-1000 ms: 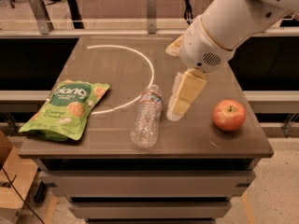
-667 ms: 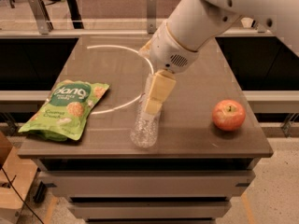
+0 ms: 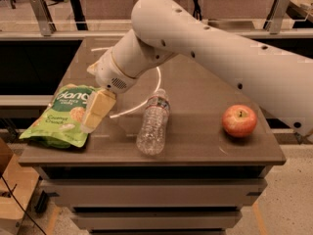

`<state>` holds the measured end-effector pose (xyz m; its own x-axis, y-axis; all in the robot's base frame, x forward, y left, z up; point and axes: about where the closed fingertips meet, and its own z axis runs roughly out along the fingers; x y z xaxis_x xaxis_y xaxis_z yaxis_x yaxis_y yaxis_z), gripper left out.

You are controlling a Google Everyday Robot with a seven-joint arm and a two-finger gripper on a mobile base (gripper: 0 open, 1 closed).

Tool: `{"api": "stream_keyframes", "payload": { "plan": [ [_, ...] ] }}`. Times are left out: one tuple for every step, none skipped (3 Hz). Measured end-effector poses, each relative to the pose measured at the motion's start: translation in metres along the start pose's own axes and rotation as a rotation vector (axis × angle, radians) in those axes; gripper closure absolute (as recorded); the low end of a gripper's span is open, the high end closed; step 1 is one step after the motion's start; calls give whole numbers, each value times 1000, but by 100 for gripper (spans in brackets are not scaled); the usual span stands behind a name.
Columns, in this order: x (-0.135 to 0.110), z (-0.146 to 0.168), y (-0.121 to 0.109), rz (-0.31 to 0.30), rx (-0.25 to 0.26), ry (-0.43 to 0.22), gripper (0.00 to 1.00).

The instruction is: Pick green rice chip bag

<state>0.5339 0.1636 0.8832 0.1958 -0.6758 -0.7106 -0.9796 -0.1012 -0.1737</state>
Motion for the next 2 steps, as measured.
{"api": "stream_keyframes", "payload": {
  "plan": [
    [11,-20,5,-3,-12,60,0],
    [15,-26,6,-22,-35,94,0]
  ]
}}
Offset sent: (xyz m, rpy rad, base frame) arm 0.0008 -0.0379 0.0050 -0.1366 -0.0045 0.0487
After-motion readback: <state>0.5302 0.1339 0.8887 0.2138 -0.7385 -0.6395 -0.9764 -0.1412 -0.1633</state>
